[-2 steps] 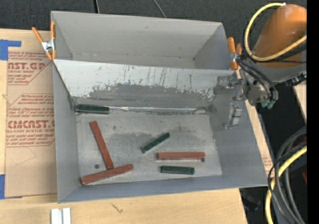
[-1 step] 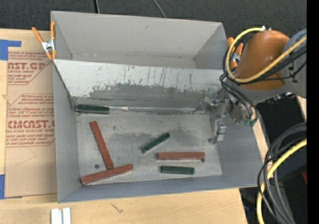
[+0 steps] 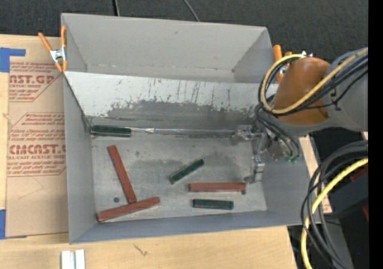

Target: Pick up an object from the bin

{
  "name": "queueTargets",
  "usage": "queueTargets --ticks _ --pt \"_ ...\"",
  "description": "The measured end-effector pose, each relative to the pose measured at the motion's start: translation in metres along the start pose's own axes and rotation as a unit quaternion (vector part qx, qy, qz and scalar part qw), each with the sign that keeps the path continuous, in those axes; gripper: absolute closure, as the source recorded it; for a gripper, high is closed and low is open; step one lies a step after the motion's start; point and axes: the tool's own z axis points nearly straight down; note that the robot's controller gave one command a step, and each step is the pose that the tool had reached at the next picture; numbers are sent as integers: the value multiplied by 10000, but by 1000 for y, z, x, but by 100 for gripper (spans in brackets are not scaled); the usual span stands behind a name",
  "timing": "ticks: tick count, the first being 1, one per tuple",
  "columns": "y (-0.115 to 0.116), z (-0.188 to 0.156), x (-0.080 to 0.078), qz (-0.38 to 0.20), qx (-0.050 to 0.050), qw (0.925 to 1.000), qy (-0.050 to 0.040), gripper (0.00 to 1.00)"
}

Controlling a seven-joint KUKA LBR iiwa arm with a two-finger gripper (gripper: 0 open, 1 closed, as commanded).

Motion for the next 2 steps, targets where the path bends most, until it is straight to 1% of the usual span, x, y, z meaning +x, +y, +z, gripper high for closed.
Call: queueTargets --ticks 1,2 --pt "-3 14 2 -60 3 10000 1 0" --pt "20 -2 9 -278 -28 9996 90 0"
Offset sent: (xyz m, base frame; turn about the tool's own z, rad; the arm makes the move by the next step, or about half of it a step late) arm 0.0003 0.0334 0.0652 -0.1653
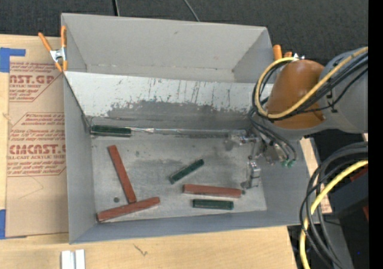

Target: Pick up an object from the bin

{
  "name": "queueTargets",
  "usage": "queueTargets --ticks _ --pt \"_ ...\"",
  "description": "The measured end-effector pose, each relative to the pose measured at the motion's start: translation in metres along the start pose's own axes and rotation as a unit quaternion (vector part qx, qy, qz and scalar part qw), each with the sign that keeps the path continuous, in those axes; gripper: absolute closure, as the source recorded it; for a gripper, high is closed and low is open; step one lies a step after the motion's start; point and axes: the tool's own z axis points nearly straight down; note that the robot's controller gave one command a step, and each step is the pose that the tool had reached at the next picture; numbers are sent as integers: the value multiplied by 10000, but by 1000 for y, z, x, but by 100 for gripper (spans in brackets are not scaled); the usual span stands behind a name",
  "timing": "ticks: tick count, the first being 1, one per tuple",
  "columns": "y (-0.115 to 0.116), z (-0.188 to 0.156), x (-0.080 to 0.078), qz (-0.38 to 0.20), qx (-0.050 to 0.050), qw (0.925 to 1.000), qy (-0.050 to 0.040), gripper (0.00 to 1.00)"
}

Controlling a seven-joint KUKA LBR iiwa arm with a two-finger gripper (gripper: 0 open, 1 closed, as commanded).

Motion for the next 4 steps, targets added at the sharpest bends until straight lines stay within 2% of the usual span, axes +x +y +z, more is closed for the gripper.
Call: queueTargets --ticks 1,2,3,4 --pt "-4 -20 20 -261 45 9996 -132 0" --pt "11 9 50 -781 21 9969 -43 0" --pt "46 24 47 226 19 9997 -62 100" --pt "46 24 47 228 19 9997 -62 100"
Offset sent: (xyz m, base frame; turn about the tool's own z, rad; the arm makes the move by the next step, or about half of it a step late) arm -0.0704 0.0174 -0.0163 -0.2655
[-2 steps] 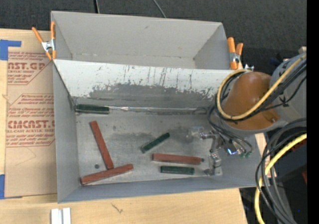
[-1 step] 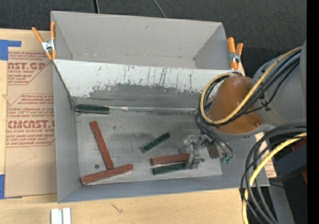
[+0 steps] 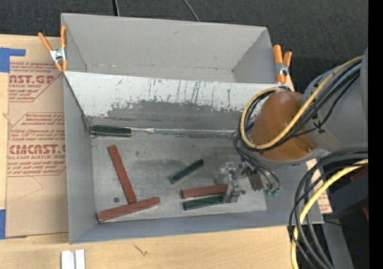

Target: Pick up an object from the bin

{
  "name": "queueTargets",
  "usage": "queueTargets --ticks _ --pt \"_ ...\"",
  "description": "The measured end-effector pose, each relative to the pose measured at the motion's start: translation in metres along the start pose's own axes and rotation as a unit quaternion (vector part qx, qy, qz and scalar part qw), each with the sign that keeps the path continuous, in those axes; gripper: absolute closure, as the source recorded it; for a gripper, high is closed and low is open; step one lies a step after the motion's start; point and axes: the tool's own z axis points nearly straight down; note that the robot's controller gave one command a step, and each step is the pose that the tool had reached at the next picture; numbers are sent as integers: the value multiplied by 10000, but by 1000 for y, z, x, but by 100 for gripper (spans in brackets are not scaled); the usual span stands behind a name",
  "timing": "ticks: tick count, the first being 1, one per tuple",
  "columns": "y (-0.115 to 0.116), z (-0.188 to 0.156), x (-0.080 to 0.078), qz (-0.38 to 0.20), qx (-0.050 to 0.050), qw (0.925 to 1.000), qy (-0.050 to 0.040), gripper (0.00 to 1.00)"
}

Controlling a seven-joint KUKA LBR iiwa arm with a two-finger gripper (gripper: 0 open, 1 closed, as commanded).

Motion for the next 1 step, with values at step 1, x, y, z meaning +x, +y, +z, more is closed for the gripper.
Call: queueTargets --ticks 1 --pt "-20 -187 -12 -195 16 9998 -45 100"
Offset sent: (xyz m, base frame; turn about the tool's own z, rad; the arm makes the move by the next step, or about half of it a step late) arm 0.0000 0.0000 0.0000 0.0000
